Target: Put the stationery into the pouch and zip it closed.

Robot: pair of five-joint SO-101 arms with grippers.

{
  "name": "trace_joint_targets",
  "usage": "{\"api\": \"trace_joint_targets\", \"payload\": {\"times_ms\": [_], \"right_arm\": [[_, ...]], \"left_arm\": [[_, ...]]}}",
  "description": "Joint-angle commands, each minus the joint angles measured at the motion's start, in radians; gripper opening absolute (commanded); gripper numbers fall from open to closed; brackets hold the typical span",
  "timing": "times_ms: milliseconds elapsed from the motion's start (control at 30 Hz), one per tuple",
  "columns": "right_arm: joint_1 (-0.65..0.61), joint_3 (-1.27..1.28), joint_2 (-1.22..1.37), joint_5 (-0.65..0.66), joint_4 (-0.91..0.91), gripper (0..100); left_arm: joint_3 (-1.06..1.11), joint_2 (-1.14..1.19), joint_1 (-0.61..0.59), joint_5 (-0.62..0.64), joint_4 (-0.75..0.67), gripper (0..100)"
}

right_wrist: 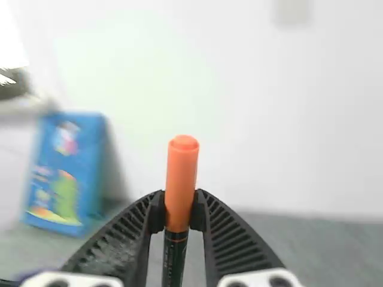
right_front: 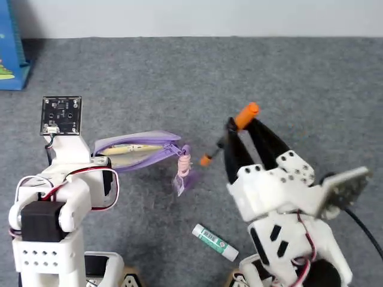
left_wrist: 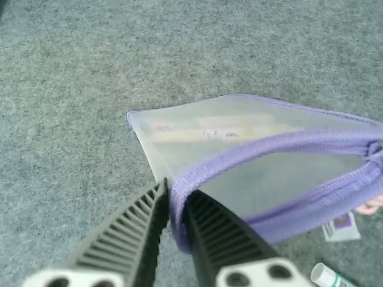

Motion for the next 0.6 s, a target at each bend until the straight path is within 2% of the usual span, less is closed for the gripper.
{"api": "trace_joint_targets", "payload": {"times_ms": [0,133,300,567], "right_arm": [[-0.102,-0.012,0.005,0.006,-0.136,0.8],[-0.182,0.043,0.062,0.008,-0.268,0.8],[-0.194,0.095,0.163,0.008,-0.426,0.8],[-0.272,0.097,0.26,0.005,-0.495,0.8]], "left_arm": [[0.016,0.0,0.006,0.003,-0.025,1],[0.015,0.0,0.006,0.003,-0.025,1],[0.015,0.0,0.006,0.003,-0.025,1],[-0.019,0.0,0.008,0.005,-0.025,1]]}}
